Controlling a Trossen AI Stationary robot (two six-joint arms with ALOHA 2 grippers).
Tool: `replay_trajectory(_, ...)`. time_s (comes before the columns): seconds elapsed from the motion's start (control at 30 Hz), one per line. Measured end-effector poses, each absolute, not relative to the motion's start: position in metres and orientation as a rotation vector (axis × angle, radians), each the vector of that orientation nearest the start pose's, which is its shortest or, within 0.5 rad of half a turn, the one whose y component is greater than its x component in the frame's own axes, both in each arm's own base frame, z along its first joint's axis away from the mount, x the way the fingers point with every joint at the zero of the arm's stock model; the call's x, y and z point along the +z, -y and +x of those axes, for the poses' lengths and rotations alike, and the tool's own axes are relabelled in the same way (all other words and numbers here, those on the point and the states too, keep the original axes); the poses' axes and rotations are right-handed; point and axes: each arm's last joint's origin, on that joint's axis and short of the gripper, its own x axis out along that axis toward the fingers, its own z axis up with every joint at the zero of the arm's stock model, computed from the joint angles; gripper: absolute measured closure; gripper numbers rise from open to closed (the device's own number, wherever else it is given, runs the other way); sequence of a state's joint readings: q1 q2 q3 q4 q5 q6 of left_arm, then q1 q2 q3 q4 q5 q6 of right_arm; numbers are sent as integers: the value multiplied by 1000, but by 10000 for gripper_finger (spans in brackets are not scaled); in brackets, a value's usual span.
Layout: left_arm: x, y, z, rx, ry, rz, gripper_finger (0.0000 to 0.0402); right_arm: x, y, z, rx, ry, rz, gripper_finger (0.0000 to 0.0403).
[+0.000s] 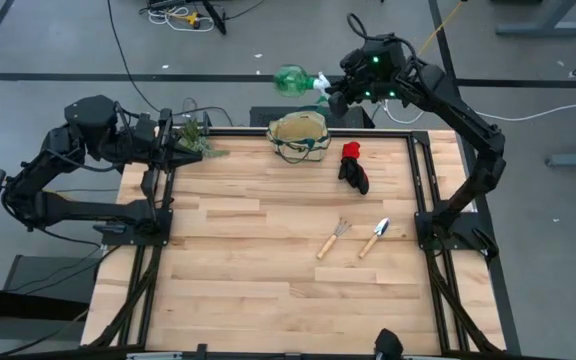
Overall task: Pick & Place Garden tools in Gardening bag
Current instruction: Put the green spray bottle into the white gardening bag
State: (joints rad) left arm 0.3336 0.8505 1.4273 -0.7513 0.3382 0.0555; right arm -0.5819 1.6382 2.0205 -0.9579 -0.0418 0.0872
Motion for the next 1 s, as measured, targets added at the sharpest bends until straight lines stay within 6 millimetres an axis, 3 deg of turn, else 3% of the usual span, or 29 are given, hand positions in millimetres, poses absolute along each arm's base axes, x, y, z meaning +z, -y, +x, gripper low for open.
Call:
replay_trajectory(0.53, 469, -28, 109, -9, -165, -2, 399, 427, 187, 277, -536, -799, 296, 360)
replay_trajectory(1.0, 469, -28, 109, -9, -165, -1, 399, 394, 198, 290, -454, -1043, 106, 360)
